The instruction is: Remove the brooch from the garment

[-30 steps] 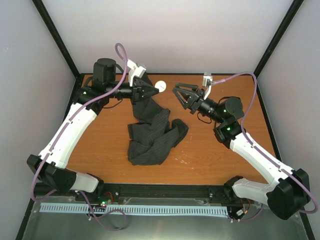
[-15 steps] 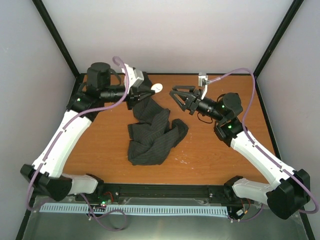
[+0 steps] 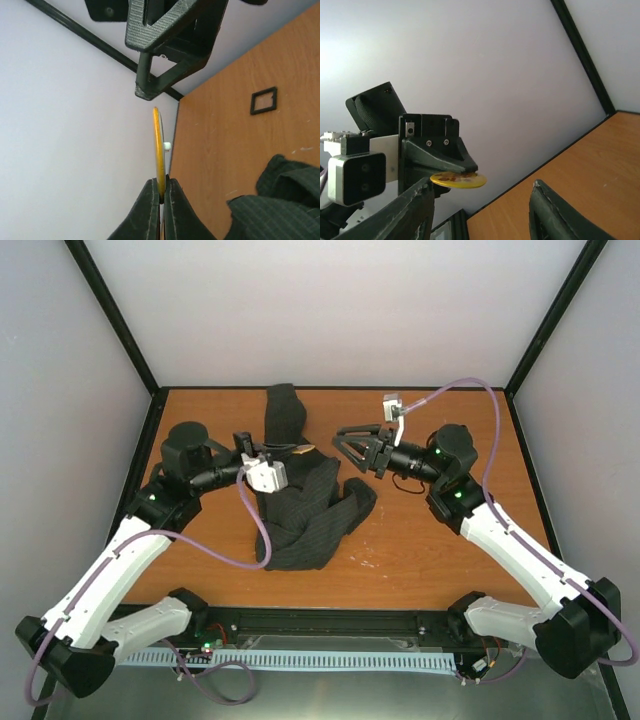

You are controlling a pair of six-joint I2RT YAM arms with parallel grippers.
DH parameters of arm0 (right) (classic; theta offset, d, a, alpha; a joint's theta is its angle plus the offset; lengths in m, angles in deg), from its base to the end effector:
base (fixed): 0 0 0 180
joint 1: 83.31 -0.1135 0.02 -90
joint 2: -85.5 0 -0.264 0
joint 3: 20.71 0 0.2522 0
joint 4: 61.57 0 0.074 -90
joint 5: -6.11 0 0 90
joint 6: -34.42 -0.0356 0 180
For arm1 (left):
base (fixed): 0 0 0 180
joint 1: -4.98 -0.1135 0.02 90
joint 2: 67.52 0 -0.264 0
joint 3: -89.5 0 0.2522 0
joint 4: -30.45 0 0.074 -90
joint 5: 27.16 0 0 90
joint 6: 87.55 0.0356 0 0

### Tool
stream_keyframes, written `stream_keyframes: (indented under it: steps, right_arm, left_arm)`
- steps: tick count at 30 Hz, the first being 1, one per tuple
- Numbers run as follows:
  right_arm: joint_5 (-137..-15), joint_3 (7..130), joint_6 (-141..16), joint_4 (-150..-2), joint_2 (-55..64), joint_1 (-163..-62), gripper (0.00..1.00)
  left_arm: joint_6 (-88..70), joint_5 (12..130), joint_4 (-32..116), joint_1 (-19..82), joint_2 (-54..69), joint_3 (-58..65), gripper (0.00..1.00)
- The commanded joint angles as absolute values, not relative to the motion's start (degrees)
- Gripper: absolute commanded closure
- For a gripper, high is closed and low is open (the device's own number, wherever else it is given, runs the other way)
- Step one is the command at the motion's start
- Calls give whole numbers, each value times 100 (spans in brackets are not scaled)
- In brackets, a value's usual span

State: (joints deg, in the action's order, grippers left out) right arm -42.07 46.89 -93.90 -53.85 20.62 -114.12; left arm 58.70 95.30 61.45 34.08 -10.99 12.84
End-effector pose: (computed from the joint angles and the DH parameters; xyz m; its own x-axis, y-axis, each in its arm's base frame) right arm 0.2100 0.1529 0.3827 -0.4638 0.2614 -0.8465 -0.8378 0.1811 0.5150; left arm 0.1771 -0.1205 0.4009 0.6326 0.4508 -0.6298 0.6209 0.1909 0.7603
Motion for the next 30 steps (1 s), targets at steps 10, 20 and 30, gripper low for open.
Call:
stream_keyframes:
  steps: [10, 20, 30]
  right_arm:
    - [-4062, 5080, -10027, -6357, 1738, -12022, 57]
    - [-4344, 5469, -9806, -7378, 1382, -12241, 63]
    - [-4207, 5508, -10075, -7084, 1163, -12374, 78]
  left_arm:
    - [9065, 9267, 3936, 3591, -1802, 2892, 99]
    - [9478, 9166, 3385, 3609, -1824, 3153, 99]
    - [10239, 9079, 2656, 3617, -1779, 3664, 98]
